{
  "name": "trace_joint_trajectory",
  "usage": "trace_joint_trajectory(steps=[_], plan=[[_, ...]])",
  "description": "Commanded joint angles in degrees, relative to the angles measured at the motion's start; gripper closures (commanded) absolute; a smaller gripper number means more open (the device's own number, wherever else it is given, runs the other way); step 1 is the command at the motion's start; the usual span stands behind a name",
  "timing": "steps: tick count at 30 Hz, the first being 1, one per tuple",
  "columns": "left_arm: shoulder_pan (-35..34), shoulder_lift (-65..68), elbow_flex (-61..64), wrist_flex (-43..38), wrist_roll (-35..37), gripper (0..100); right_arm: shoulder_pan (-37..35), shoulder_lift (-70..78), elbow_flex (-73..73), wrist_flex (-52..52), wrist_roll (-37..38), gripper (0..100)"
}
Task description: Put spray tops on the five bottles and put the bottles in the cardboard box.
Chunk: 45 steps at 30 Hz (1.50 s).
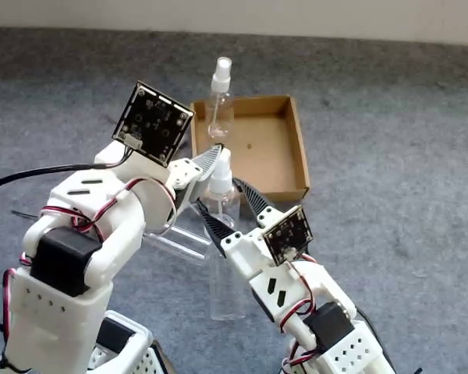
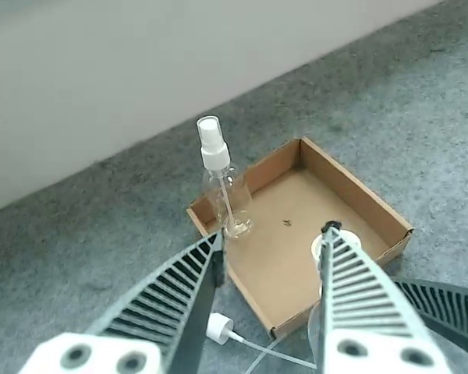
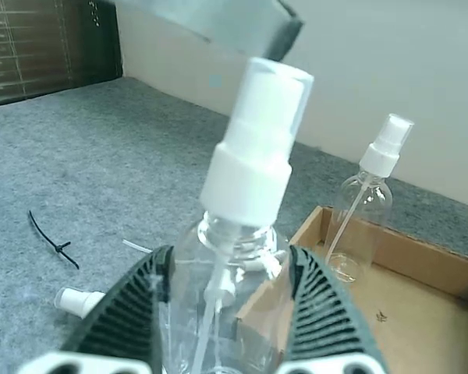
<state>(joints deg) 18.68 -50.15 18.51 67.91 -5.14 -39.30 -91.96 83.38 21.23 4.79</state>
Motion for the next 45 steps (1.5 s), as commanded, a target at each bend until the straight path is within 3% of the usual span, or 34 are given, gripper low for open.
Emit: trace_joint_trajectory(steps=[1,9,15,24,28,32,38,42,45], plan=[[-0.4,-0.31,0.13,1.49,-0.53,81,0.48,-1.1,-0.92,-1.71,0.09,99.5],[4.62,-5.14,3.03,1.14,-2.64,81,0.48,-1.1,-0.92,-1.71,0.09,99.5],[3.47,-5.58,5.05,1.05,-2.9,81,0.48,-1.1,-0.92,-1.71,0.09,99.5],[3.38,-5.67,-4.88,1.58,-2.64,81,0.48,-1.1,-1.19,-0.04,0.09,99.2],[-0.4,-5.67,-10.33,3.69,-1.49,86,2.15,-1.01,-3.3,5.76,0.09,99.2],[-4.62,-7.78,-10.24,5.63,1.05,85,6.64,1.1,-8.48,6.37,0.09,99.4],[-6.2,-22.9,7.69,5.36,0.44,84,10.24,15.69,-20.09,4.62,0.18,99.4],[-15.6,-31.78,23.78,-2.46,-4.31,84,10.33,30.73,-27.91,-0.84,0.35,99.4],[-24.4,-34.59,35.12,-7.56,-4.22,84,10.33,42.51,-34.24,-4.18,4.57,99.4]])
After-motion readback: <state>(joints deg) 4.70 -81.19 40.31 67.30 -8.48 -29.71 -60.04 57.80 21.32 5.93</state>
